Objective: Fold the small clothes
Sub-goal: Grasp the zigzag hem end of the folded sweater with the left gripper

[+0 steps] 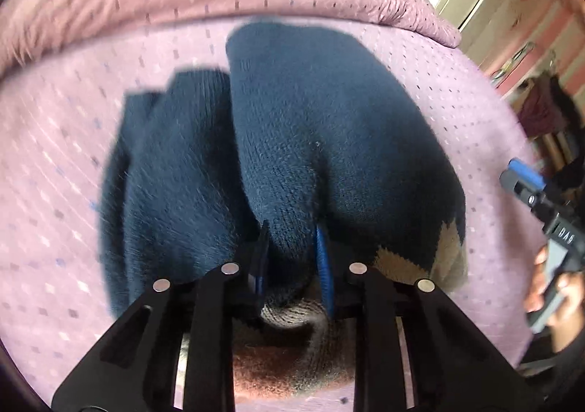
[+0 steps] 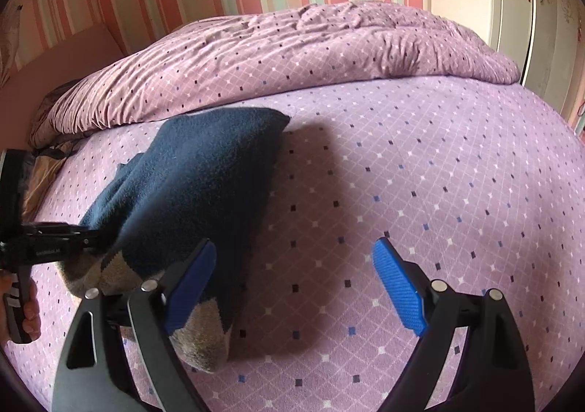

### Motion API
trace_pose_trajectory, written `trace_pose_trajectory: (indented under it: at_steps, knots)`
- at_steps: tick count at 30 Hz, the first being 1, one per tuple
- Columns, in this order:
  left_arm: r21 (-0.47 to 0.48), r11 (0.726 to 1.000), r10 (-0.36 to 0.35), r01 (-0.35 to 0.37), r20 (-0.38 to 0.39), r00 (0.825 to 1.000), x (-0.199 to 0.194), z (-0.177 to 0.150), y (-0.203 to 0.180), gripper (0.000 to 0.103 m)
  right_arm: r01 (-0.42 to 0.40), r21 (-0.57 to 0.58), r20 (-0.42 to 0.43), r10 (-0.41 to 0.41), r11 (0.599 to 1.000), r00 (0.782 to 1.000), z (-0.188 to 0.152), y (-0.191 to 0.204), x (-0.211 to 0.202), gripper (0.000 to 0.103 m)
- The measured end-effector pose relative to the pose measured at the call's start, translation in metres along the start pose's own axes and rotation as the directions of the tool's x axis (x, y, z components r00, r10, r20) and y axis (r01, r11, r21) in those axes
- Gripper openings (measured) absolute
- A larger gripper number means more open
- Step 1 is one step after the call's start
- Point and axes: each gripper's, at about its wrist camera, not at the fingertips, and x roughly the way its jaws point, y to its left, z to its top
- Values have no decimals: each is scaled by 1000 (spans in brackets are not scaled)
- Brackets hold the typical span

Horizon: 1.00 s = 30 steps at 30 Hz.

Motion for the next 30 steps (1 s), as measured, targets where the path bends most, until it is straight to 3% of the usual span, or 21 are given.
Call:
trace_pose_trajectory:
  at_steps: [6,7,9,12,16,24,30]
  knots:
    - [12,994,102,-105,146,984,-51,-5,-1,16,-8,-9,36,8,1000,999,13,7,-10,88]
    - [3,993,117,-119,158,980,-58,-7,0,7,-10,-7,40,10,1000,999,15,8,-11,88]
    - [-30,989,150,-147,179,972,-72,-20,7,6,-19,-6,48,19,1000,999,19,13,-14,88]
    - [-65,984,175,-168,122,977,-68,-47,20,6,-38,-8,54,38,999,998,20,22,-17,88]
    - [-105,983,156,-149,58,986,-39,-63,31,5,-56,-33,40,57,998,998,19,41,-12,88]
    - [-184,970,174,-161,58,983,-23,-93,43,6,-78,-89,-5,78,993,997,7,61,-7,88]
    - [-194,968,183,-160,108,977,-17,-85,44,6,-67,-86,-22,65,994,998,2,52,-8,88]
